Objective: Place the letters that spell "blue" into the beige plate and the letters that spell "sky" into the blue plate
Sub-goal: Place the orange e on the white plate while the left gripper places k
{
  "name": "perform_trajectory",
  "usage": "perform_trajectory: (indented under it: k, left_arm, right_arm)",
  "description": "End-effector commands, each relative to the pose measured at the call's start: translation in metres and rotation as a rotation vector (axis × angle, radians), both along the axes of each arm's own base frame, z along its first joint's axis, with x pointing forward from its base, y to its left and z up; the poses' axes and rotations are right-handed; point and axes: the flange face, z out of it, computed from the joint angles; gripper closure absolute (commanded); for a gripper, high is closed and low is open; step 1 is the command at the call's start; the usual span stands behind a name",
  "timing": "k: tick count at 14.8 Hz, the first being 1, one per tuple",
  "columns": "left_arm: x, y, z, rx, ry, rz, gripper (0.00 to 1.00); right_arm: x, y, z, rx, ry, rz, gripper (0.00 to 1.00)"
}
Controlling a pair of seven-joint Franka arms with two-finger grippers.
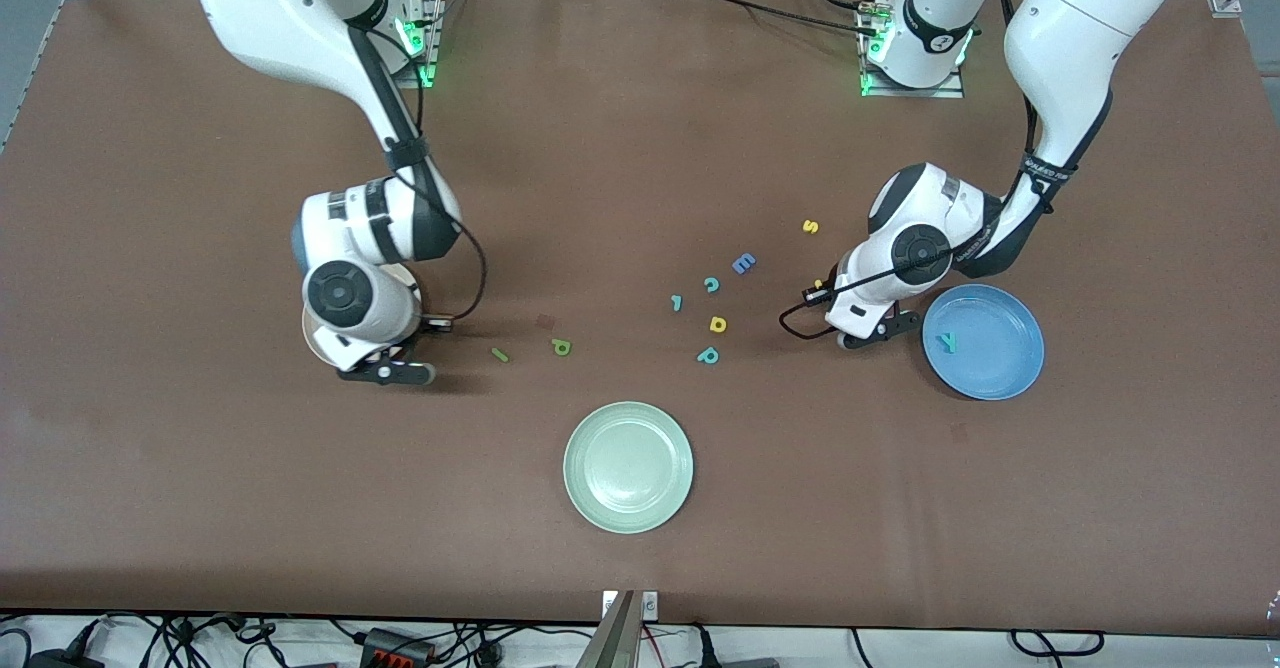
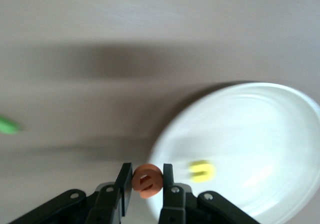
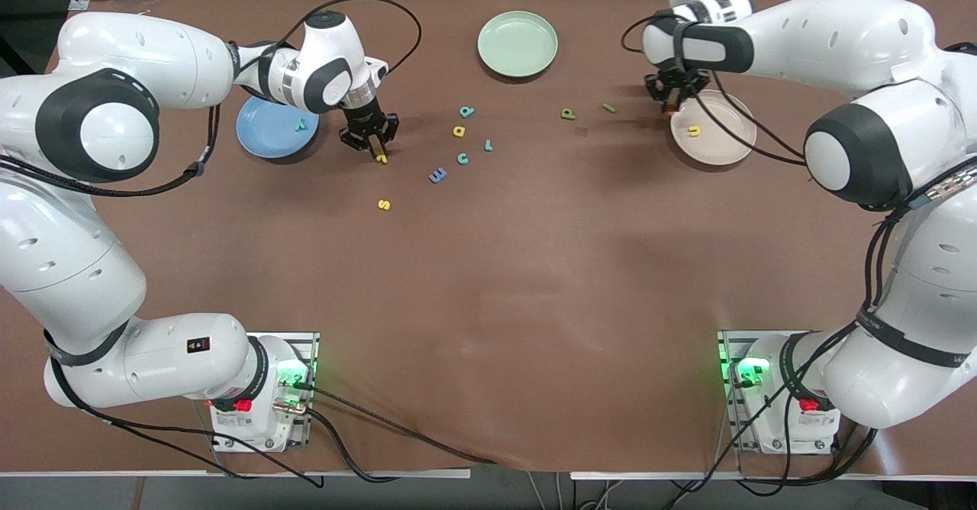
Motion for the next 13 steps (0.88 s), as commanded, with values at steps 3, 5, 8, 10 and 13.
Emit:
perform_trajectory:
  k: [3, 5, 8, 10, 13]
  left_arm:
    - [0.04, 0.028, 0.07, 0.049, 0.064, -0.133, 0.9]
    - [0.055, 0.055, 0.081, 0.028, 0.071, -0.21, 0.9]
    - [0.071, 0.105, 0.084, 0.035, 0.043, -0.383, 0.9]
    - [0.076, 0.134, 0.075, 0.071, 0.045, -0.5, 0.89]
    - [0.078, 0.179, 0.046, 0.104, 0.079, -0.567, 0.89]
  right_arm:
    - [-0.017, -0.06, -0.007, 0.007, 0.073, 0.016, 0.86]
    - [-0.011, -0.09, -0.01, 0.019, 0.074, 0.01, 0.84]
    - [-0.01, -0.107, -0.017, 0.023, 0.08, 0.01, 0.67]
    - [-0.01, -0.107, -0.014, 0.024, 0.082, -0.015, 0.0]
    - [-0.003, -0.088, 0.019, 0.051, 0.052, 0.001, 0.0]
